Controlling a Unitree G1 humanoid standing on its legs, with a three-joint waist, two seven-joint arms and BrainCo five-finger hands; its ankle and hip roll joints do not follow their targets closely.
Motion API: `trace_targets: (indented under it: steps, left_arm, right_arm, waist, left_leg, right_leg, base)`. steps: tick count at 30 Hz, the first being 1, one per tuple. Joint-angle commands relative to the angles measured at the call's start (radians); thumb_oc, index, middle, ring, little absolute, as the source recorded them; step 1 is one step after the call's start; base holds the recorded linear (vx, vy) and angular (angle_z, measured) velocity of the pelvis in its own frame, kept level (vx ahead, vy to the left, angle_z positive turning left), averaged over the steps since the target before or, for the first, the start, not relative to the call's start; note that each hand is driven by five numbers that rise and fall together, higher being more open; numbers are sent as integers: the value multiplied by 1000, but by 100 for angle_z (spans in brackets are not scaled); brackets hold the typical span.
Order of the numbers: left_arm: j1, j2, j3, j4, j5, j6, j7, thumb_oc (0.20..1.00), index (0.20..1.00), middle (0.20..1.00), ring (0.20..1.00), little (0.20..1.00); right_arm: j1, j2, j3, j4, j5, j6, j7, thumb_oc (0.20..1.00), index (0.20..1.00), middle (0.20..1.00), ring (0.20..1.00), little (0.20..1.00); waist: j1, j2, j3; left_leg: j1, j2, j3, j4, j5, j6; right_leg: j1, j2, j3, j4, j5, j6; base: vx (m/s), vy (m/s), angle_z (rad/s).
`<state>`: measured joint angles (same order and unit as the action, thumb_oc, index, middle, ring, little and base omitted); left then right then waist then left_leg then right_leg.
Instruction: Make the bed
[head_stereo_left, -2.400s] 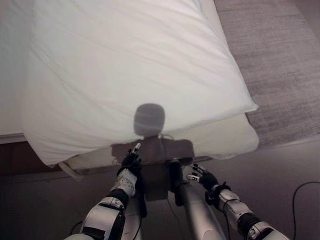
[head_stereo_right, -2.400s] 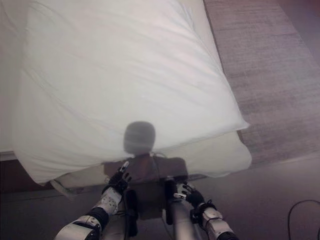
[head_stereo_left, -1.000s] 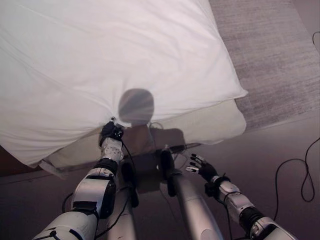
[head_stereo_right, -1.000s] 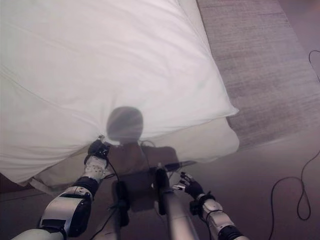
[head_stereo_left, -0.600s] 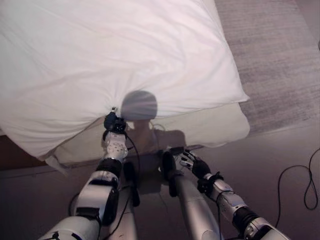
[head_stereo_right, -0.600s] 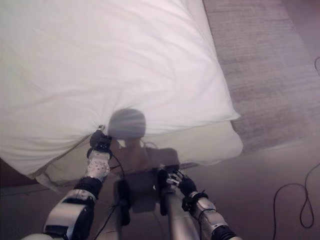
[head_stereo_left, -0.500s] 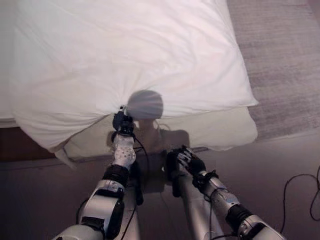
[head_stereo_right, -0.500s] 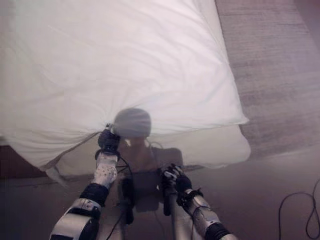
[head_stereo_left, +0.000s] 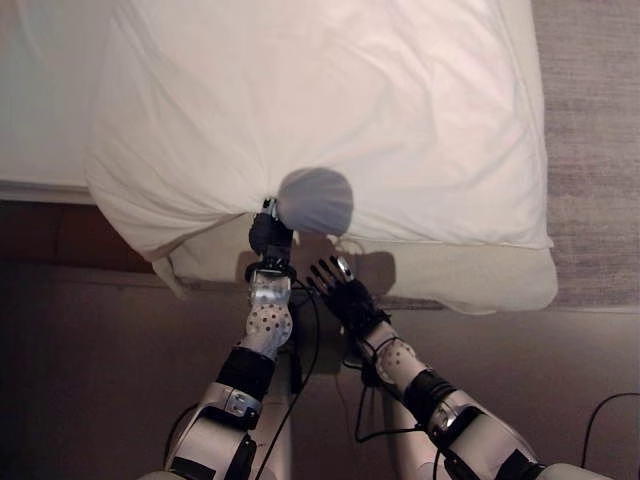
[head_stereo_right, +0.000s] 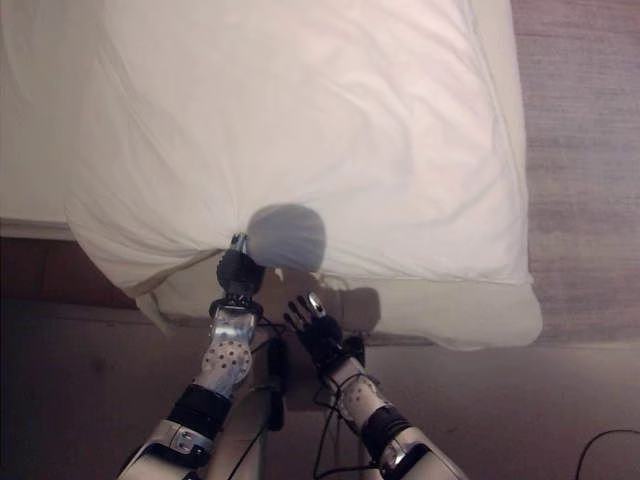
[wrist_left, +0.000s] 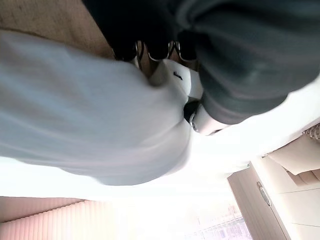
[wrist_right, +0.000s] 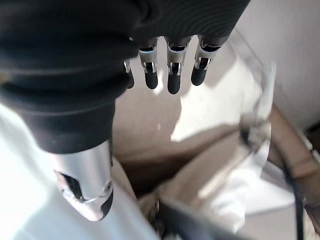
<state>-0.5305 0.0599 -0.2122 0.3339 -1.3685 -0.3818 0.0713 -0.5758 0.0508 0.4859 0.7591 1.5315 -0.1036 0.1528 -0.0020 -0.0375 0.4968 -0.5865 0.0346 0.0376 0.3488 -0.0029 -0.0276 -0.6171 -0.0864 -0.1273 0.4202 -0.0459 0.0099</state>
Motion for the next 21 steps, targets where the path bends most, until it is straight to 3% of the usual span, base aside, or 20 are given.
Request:
trace_targets:
  steps: [1, 3, 5, 7, 21]
  left_arm:
    - [11, -27, -39, -181, 7, -49, -34, 200, 200, 200, 200, 200]
    - [13, -36, -38, -213, 4, -87, -1, 200, 200, 200, 200, 200]
    - [13, -36, -38, -214, 6, -87, 1, 200, 200, 200, 200, 200]
    - [13, -54, -20, -254, 15, -136, 57, 200, 200, 200, 200, 200]
    - [69, -28, 74, -273, 119, -178, 166, 200, 200, 200, 200, 200]
  right_arm:
    - [32, 41, -26, -80, 98, -29, 12, 1000, 1000, 1000, 1000, 1000]
    - [8, 41, -45, -93, 118, -58, -3, 1000, 1000, 1000, 1000, 1000]
    - [7, 41, -45, -94, 118, -58, -4, 1000, 1000, 1000, 1000, 1000]
    - [-16, 42, -97, -158, 172, -116, -4, 1000, 1000, 1000, 1000, 1000]
    - [-15, -51, -254, -356, 178, -239, 13, 1000, 1000, 1000, 1000, 1000]
  waist:
    - [23, 41, -45]
    - [29, 49, -46]
    - [29, 49, -45]
    - [31, 60, -47]
    - [26, 76, -63]
  left_leg:
    - [-28, 9, -24, -28, 8, -39]
    - [-31, 4, -30, -25, 8, -36]
    - [-31, 4, -30, -25, 8, -36]
    - [-38, 0, -34, -24, 8, -33]
    - [-62, -2, -30, -16, 4, -24]
  right_leg:
    - [18, -67, 15, -83, 51, 101]
    - [18, -70, 11, -78, 47, 101]
    - [17, -70, 11, -78, 46, 101]
    - [11, -73, 10, -72, 41, 101]
    - [-24, -75, 17, -54, 32, 106]
  base:
    - [5, 22, 7]
    - [11, 25, 8]
    - [8, 17, 7]
    - [14, 29, 8]
    - [6, 0, 0]
